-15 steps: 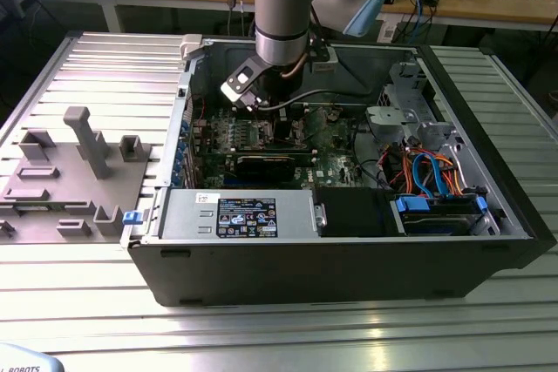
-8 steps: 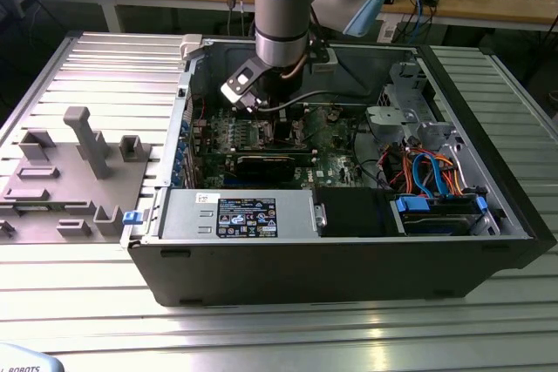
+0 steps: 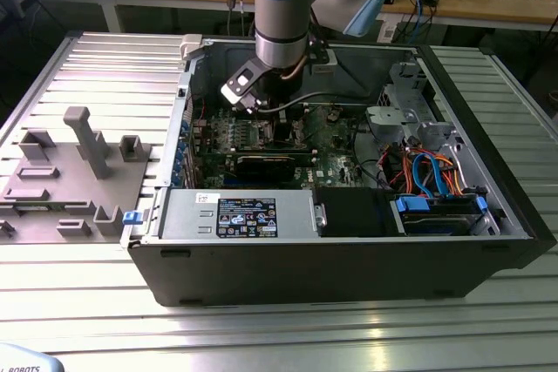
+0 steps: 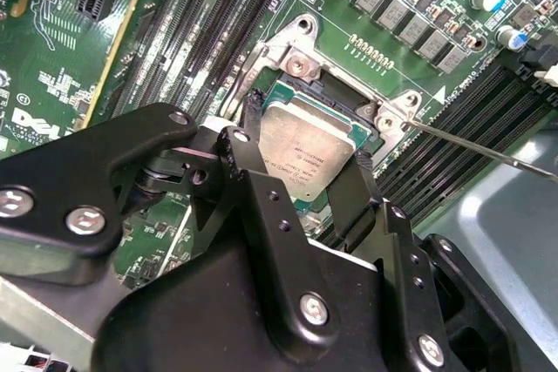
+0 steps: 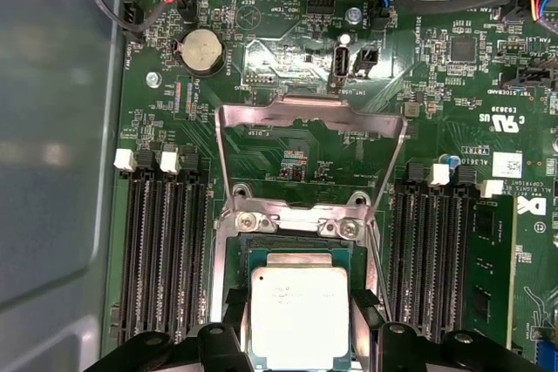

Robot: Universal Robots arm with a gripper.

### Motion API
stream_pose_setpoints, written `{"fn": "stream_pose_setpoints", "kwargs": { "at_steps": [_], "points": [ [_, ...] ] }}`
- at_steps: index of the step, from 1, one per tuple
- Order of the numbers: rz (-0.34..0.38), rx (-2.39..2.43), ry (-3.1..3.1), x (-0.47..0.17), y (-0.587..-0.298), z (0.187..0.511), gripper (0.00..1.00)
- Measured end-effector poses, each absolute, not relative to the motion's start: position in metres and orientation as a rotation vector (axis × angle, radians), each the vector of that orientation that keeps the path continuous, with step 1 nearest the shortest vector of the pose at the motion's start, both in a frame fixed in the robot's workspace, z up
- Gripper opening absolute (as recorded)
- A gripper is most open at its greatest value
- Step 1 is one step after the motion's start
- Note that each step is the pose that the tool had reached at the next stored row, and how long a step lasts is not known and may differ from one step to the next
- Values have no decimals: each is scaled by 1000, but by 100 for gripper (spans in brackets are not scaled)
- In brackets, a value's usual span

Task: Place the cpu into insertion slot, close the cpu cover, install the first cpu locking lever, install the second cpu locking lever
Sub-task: 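Place the cpu into insertion slot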

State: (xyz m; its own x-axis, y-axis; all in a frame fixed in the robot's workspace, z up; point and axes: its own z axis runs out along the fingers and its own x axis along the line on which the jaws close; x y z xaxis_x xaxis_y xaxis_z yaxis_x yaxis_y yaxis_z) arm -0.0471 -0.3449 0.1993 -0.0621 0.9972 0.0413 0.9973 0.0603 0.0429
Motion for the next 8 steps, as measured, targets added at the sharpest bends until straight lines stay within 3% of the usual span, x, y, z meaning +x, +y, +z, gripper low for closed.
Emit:
{"fn": "stream_pose_setpoints", "kwargs": {
  "at_steps": [8],
  "points": [
    [-93,-2151,-2287,-47,-345,198,54]
  ]
}}
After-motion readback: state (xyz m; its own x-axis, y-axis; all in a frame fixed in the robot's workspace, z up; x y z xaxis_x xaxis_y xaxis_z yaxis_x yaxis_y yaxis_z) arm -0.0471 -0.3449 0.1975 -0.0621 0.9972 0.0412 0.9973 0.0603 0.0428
